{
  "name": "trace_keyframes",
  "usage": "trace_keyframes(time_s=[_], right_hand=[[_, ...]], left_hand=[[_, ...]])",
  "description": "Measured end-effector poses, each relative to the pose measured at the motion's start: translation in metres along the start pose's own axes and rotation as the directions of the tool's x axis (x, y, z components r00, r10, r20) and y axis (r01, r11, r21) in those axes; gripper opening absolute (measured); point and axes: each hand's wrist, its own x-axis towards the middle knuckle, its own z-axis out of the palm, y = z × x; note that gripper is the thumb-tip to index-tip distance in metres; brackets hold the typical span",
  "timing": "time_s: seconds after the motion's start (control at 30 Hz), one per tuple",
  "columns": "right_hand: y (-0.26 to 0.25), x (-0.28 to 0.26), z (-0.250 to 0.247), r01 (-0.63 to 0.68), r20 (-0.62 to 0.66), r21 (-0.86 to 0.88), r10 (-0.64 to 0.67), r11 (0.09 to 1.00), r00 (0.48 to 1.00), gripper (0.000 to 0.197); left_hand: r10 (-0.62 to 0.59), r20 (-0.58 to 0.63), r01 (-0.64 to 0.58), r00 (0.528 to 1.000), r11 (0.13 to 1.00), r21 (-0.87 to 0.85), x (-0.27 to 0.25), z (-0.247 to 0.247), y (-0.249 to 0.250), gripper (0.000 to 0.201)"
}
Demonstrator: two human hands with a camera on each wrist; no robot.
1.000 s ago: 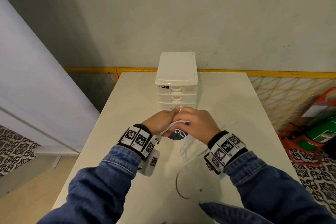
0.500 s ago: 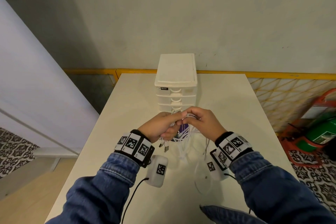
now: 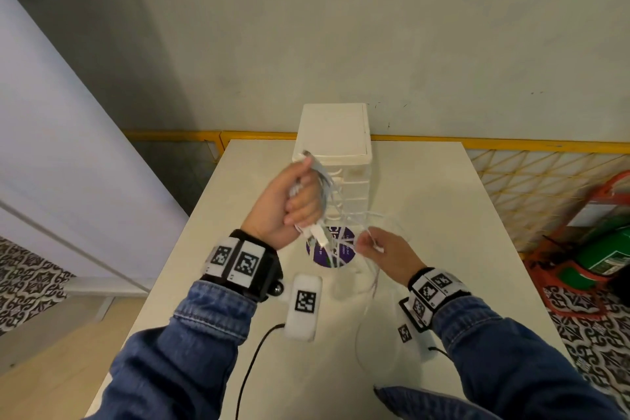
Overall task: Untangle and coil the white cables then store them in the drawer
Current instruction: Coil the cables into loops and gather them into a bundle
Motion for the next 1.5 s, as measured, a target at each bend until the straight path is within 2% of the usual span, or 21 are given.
trace_keyframes(time_s=[0.1, 0.2, 0.27, 0.37, 0.43, 0.5, 0.57, 0.63, 0.7, 0.77, 0.87, 0.9, 0.97, 1.03, 1.1, 1.17, 1.23, 1.3, 1.37, 1.43, 1.5], right_hand=[[0.034, -0.018, 0.008, -0.125, 0.069, -0.070, 0.130, 0.990, 0.989, 0.008], [0.039, -0.029, 0.004, -0.188, 0.060, -0.025, 0.189, 0.982, 0.980, 0.028], [0.024, -0.027, -0.003, -0.150, -0.048, 0.119, 0.157, 0.981, 0.987, 0.044], [-0.012, -0.013, -0.019, 0.030, -0.252, 0.219, 0.027, 0.975, 0.967, 0.065], [-0.032, -0.001, -0.029, 0.071, -0.360, 0.214, 0.011, 0.974, 0.933, 0.067], [-0.045, 0.009, -0.039, 0.008, -0.433, 0.272, 0.116, 0.962, 0.894, 0.068], [-0.050, 0.013, -0.047, -0.066, -0.502, 0.372, 0.261, 0.926, 0.825, 0.070], [-0.048, 0.013, -0.051, -0.072, -0.577, 0.455, 0.356, 0.888, 0.736, 0.074], [-0.048, 0.009, -0.051, -0.023, -0.645, 0.480, 0.371, 0.877, 0.668, 0.076], [-0.054, 0.003, -0.049, 0.063, -0.706, 0.425, 0.287, 0.903, 0.647, 0.074], [-0.075, -0.003, -0.046, 0.263, -0.687, 0.149, -0.091, 0.953, 0.721, 0.065], [-0.083, -0.004, -0.043, 0.322, -0.610, 0.078, -0.210, 0.944, 0.764, 0.062], [-0.097, -0.002, -0.033, 0.384, -0.399, 0.069, -0.327, 0.921, 0.856, 0.058], [-0.103, 0.001, -0.019, 0.380, -0.255, 0.174, -0.331, 0.909, 0.909, 0.046], [-0.101, 0.001, -0.008, 0.377, -0.251, 0.247, -0.317, 0.893, 0.915, 0.027], [-0.094, 0.001, -0.004, 0.369, -0.261, 0.264, -0.303, 0.891, 0.917, 0.018], [-0.091, 0.001, -0.002, 0.347, -0.257, 0.262, -0.281, 0.901, 0.925, 0.020], [-0.093, 0.001, 0.000, 0.340, -0.259, 0.228, -0.280, 0.912, 0.924, 0.034], [-0.093, 0.001, 0.002, 0.300, -0.230, 0.226, -0.249, 0.927, 0.941, 0.038], [-0.085, 0.002, 0.001, 0.221, -0.204, 0.223, -0.176, 0.949, 0.963, 0.030], [-0.076, 0.008, -0.010, 0.126, -0.280, 0.200, -0.067, 0.972, 0.958, 0.021]], left_hand=[[0.089, -0.088, -0.091, 0.992, 0.996, -0.022, 0.001, -0.002, 0.023, 0.037], [0.101, -0.162, -0.090, 0.982, 0.993, 0.076, 0.000, -0.002, 0.032, 0.039], [0.064, -0.203, -0.025, 0.977, 0.982, 0.189, 0.001, -0.002, 0.031, 0.036], [0.005, -0.256, 0.077, 0.967, 0.948, 0.308, 0.004, 0.002, 0.025, 0.032], [-0.014, -0.270, 0.105, 0.963, 0.939, 0.328, 0.006, 0.005, 0.020, 0.031], [-0.018, -0.287, 0.119, 0.958, 0.933, 0.339, 0.006, 0.007, 0.020, 0.032], [-0.007, -0.320, 0.126, 0.947, 0.927, 0.352, 0.005, 0.008, 0.023, 0.033], [0.016, -0.369, 0.134, 0.929, 0.917, 0.376, 0.004, 0.008, 0.026, 0.033], [0.042, -0.410, 0.135, 0.911, 0.910, 0.393, 0.002, 0.006, 0.027, 0.031], [0.050, -0.444, 0.151, 0.894, 0.901, 0.406, 0.000, 0.005, 0.025, 0.030], [0.004, -0.476, 0.225, 0.880, 0.878, 0.422, 0.000, 0.006, 0.017, 0.031], [-0.019, -0.476, 0.248, 0.879, 0.871, 0.424, 0.001, 0.009, 0.013, 0.031], [-0.065, -0.449, 0.279, 0.891, 0.859, 0.430, 0.003, 0.016, 0.007, 0.030], [-0.107, -0.380, 0.271, 0.919, 0.871, 0.410, 0.003, 0.023, 0.002, 0.030], [-0.109, -0.261, 0.187, 0.959, 0.937, 0.296, 0.001, 0.027, 0.003, 0.033], [-0.028, -0.133, 0.040, 0.991, 0.996, 0.083, 0.000, 0.027, 0.010, 0.036], [0.076, -0.080, -0.083, 0.994, 0.992, -0.099, 0.000, 0.027, 0.018, 0.038], [0.148, -0.071, -0.161, 0.986, 0.961, -0.226, -0.001, 0.028, 0.022, 0.041], [0.182, -0.075, -0.196, 0.981, 0.932, -0.305, -0.001, 0.029, 0.023, 0.044], [0.176, -0.031, -0.176, 0.984, 0.926, -0.334, -0.002, 0.029, 0.023, 0.043], [0.114, 0.013, -0.105, 0.993, 0.951, -0.290, -0.002, 0.028, 0.023, 0.044]])
